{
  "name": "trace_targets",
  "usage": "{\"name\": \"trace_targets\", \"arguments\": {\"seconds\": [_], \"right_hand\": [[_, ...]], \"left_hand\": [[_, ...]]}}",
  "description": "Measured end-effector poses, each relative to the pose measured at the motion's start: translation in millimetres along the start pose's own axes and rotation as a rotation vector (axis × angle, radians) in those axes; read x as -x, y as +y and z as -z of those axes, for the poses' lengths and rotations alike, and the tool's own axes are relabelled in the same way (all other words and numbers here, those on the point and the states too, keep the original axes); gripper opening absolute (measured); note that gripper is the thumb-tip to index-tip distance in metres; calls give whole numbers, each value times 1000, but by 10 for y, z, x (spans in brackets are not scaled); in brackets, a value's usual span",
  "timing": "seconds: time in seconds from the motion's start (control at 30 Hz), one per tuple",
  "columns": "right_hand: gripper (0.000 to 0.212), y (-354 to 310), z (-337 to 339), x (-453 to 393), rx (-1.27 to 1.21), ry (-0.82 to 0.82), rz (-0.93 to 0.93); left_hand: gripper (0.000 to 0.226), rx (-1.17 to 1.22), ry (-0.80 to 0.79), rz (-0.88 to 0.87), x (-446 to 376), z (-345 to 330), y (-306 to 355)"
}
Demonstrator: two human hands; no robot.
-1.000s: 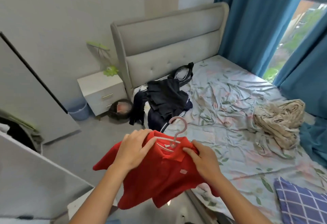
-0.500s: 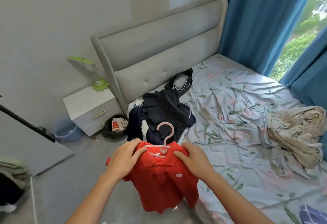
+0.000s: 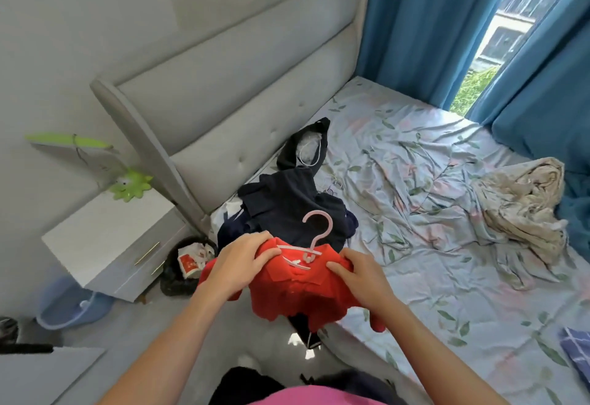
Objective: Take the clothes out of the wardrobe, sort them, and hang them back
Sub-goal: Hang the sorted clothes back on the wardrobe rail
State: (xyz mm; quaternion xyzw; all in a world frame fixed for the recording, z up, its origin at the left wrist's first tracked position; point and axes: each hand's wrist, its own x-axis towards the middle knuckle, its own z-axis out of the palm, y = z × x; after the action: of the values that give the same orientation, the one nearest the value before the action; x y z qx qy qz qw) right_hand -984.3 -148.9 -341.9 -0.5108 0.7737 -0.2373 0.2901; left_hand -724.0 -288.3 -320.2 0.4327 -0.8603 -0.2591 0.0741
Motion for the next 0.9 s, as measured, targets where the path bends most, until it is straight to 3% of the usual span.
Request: {"name": "trace_targets", "arguments": {"seconds": [0.27, 0.47, 0.6, 0.73, 0.9], "right_hand": [[35, -278, -137, -424, -53, 156, -140], [36, -298, -239, -1073, -77, 113, -123], [41, -232, -270, -1490, -72, 99, -171], [39, 40, -304, -2003, -169, 126, -279], [41, 858, -707, -3002, -202, 156, -415]], "left_hand": [[31, -44, -138, -184, -1057, 468, -300], [31, -120, -129, -138, -1462, 523, -581], [13, -91, -218, -157, -1882, 537, -674], [10, -92, -293, -213, -2733, 244, -781], [19, -116, -424, -229, -4122, -765, -1210]]}}
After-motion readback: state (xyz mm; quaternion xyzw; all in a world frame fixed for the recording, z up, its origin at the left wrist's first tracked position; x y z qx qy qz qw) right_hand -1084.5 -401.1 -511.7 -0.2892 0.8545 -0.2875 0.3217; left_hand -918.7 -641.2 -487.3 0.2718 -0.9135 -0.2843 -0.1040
